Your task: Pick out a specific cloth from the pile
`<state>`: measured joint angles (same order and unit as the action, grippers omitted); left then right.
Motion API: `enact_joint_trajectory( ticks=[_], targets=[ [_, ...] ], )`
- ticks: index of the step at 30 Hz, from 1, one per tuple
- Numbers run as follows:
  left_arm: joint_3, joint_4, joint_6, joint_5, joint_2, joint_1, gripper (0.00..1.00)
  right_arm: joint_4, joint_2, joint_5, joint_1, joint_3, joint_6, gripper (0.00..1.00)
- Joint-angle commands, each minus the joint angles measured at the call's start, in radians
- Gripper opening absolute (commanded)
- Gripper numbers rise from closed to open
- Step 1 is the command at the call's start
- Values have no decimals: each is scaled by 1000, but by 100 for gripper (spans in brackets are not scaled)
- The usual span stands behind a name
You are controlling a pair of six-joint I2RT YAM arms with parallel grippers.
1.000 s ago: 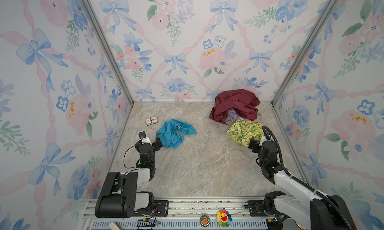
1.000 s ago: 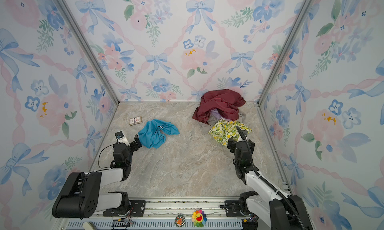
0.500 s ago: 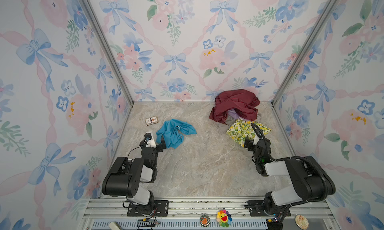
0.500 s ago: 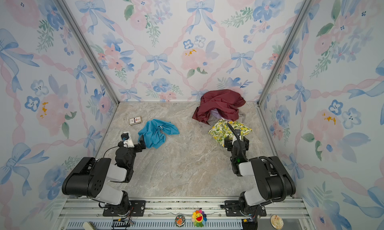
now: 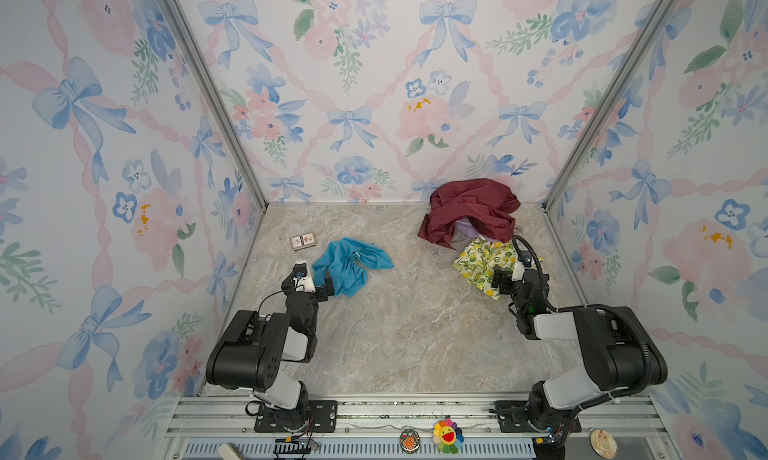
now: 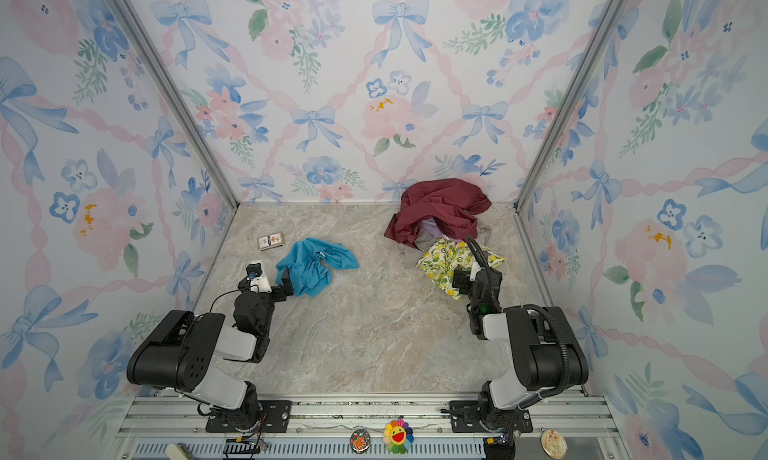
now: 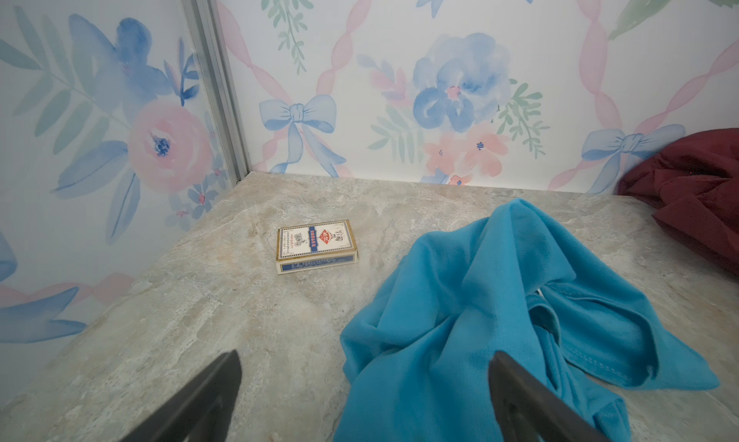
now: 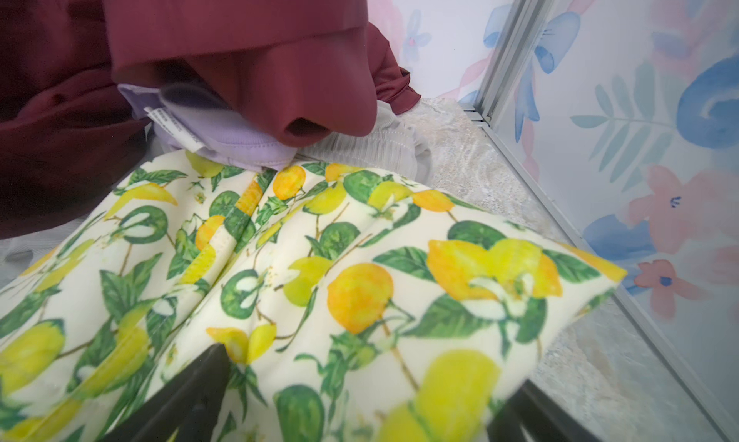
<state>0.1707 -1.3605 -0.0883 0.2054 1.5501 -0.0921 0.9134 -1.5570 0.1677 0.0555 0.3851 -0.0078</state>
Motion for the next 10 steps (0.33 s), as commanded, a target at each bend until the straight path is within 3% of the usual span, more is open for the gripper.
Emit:
enact_joint_trajectory(
  ticks=[1,10],
  targets=[
    [9,-13,19,20,8,-9,98,-13,10,-10,7,9,8,97],
    [10,-13,27,29,7,-16,98,-19,9,-27,0,12,12,97]
  ],
)
